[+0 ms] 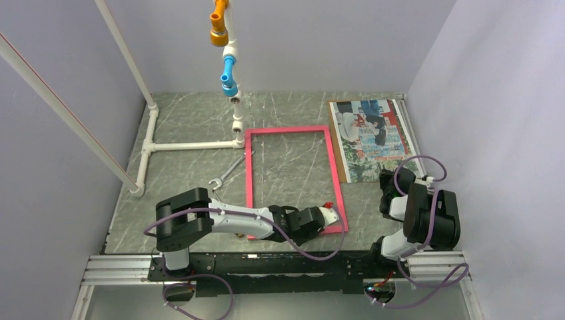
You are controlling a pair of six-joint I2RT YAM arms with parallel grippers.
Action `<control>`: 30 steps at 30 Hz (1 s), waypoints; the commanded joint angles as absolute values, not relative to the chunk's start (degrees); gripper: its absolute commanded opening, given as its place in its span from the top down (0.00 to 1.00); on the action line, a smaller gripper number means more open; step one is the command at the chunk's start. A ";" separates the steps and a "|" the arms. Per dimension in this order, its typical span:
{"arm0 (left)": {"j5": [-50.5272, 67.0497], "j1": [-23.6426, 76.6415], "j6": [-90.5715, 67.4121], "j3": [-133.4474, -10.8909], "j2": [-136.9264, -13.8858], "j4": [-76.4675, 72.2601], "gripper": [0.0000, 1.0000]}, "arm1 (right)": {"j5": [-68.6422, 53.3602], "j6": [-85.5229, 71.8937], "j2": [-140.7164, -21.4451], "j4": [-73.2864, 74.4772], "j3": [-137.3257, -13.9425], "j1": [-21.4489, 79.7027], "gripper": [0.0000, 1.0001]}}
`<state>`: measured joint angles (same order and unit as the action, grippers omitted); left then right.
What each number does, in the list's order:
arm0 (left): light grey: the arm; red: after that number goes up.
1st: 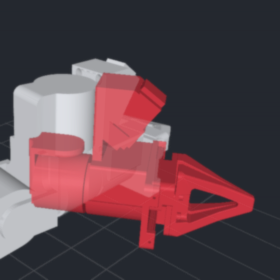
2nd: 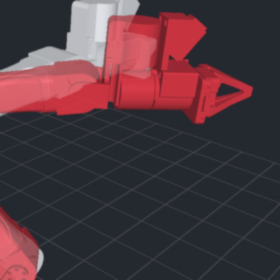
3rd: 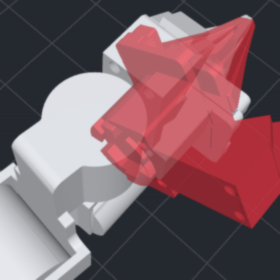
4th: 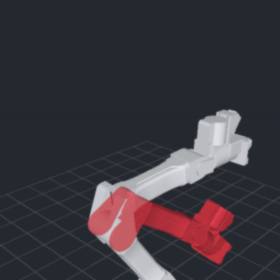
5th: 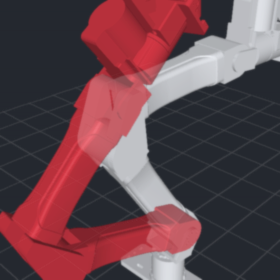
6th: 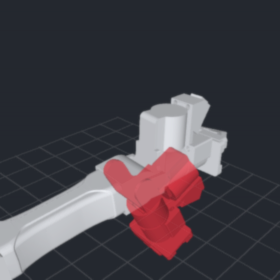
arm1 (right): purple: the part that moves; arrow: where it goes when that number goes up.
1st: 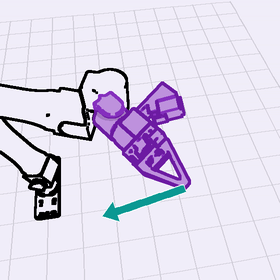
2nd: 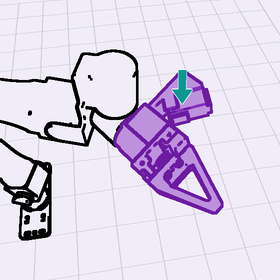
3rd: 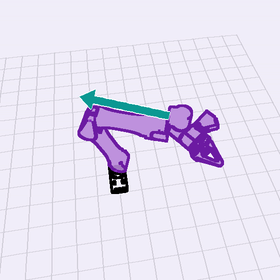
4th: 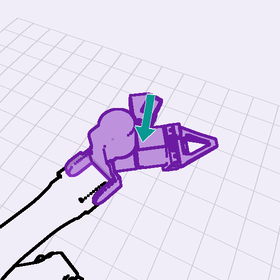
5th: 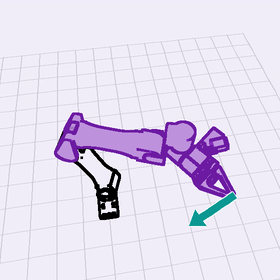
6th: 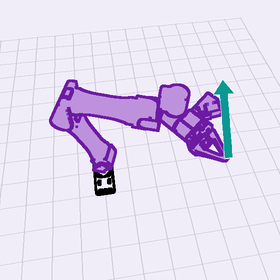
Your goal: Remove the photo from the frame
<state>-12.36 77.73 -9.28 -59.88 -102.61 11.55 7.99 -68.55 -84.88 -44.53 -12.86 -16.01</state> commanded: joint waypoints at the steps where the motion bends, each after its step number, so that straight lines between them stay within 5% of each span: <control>1: -14.62 76.81 -15.59 -60.71 -99.57 14.13 0.59 | 7.13 -67.64 -87.45 -48.80 -14.75 -15.69 1.00; 12: -1.38 73.68 -17.65 -63.76 -87.71 15.03 0.48 | 4.43 -66.42 -88.12 -48.19 -15.60 -15.16 1.00; 20: 5.56 67.99 -18.82 -74.43 -90.53 13.46 0.44 | -2.85 -59.99 -87.15 -43.22 -17.69 -14.52 0.84; 30: 8.06 62.57 -22.02 -89.52 -104.46 15.81 0.31 | -13.47 -55.46 -86.96 -34.53 -21.68 -15.47 0.52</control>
<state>5.52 63.99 -19.79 -85.36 -100.62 15.03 -8.73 -58.94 -87.92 -38.44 -19.75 -14.96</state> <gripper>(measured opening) 0.683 0.441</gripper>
